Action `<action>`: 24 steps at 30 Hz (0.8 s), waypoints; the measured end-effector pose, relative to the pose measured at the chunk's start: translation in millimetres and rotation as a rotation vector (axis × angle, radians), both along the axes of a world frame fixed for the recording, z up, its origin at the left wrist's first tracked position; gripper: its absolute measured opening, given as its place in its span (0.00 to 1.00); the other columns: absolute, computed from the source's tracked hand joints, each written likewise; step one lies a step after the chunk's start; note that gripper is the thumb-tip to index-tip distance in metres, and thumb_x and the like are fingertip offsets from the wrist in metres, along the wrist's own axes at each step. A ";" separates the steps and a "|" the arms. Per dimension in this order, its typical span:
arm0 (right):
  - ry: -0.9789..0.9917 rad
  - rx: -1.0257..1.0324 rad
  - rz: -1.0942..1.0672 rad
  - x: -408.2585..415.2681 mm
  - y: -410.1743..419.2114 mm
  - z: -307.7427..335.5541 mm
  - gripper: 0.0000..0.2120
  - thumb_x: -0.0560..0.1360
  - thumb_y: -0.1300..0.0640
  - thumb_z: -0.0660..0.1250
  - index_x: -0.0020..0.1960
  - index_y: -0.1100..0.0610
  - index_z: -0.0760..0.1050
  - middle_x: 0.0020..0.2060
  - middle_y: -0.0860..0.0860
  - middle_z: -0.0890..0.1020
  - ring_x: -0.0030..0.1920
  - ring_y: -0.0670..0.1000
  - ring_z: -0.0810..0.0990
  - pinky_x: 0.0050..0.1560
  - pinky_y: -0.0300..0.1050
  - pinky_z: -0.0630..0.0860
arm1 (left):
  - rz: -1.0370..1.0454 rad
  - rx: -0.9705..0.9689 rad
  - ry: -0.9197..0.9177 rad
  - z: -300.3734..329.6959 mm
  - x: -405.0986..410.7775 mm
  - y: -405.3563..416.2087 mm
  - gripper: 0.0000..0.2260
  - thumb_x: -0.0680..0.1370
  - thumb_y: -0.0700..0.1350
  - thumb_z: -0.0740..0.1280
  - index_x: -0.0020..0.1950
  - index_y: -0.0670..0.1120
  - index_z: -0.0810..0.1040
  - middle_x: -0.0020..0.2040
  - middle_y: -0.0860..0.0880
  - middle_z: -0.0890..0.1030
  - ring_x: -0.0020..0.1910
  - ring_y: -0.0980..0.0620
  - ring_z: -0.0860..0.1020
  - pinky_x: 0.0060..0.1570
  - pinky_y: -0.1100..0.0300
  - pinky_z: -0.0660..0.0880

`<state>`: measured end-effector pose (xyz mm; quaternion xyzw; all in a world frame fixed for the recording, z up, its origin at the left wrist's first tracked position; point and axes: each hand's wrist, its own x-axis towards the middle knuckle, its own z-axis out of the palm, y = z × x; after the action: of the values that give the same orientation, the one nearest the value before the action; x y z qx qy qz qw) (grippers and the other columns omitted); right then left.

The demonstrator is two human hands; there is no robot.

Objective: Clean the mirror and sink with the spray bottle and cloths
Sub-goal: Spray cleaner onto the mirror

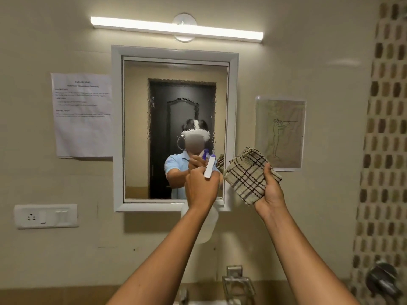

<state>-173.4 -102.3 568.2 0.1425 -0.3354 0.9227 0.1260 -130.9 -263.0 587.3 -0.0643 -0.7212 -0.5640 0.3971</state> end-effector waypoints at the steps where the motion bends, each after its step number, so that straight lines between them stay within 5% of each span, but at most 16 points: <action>1: -0.002 -0.003 0.008 -0.4 -0.4 -0.3 0.30 0.73 0.44 0.67 0.70 0.59 0.73 0.63 0.60 0.80 0.64 0.60 0.78 0.68 0.64 0.70 | 0.004 0.001 -0.001 -1.4 0.4 0.3 0.08 0.76 0.47 0.67 0.41 0.45 0.82 0.33 0.50 0.80 0.33 0.47 0.81 0.35 0.47 0.82; 7: -0.025 0.013 0.069 -6.5 -15.4 -4.2 0.29 0.73 0.44 0.67 0.68 0.59 0.74 0.62 0.60 0.80 0.63 0.59 0.79 0.65 0.63 0.74 | 0.088 -0.057 -0.039 -13.8 3.1 -14.5 0.07 0.77 0.49 0.67 0.41 0.48 0.79 0.37 0.46 0.81 0.34 0.48 0.80 0.31 0.53 0.79; 11: -0.047 0.028 0.134 -9.3 -32.5 -11.3 0.32 0.71 0.42 0.69 0.69 0.59 0.73 0.62 0.59 0.80 0.62 0.60 0.80 0.64 0.64 0.74 | 0.171 0.005 -0.088 -25.0 9.1 -38.6 0.11 0.77 0.49 0.67 0.35 0.48 0.77 0.28 0.51 0.75 0.27 0.52 0.73 0.28 0.61 0.67; 17: -0.064 0.038 0.231 -8.8 -66.4 -19.8 0.33 0.70 0.43 0.70 0.70 0.59 0.73 0.63 0.60 0.80 0.63 0.61 0.79 0.65 0.66 0.73 | 0.320 0.052 -0.101 -38.9 26.8 -95.4 0.09 0.74 0.46 0.67 0.33 0.47 0.77 0.28 0.46 0.76 0.31 0.41 0.77 0.32 0.42 0.79; 24: -0.074 0.065 0.258 1.0 -99.7 -23.0 0.29 0.72 0.42 0.68 0.68 0.58 0.75 0.61 0.59 0.82 0.61 0.59 0.81 0.64 0.64 0.74 | 0.420 0.073 -0.141 -57.3 43.4 -154.4 0.10 0.75 0.43 0.67 0.34 0.44 0.78 0.28 0.46 0.74 0.30 0.41 0.77 0.31 0.41 0.79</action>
<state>-172.4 -202.0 545.2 0.1542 -0.3483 0.9245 -0.0109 -87.5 -417.4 530.0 0.1413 -0.7239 -0.4979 0.4563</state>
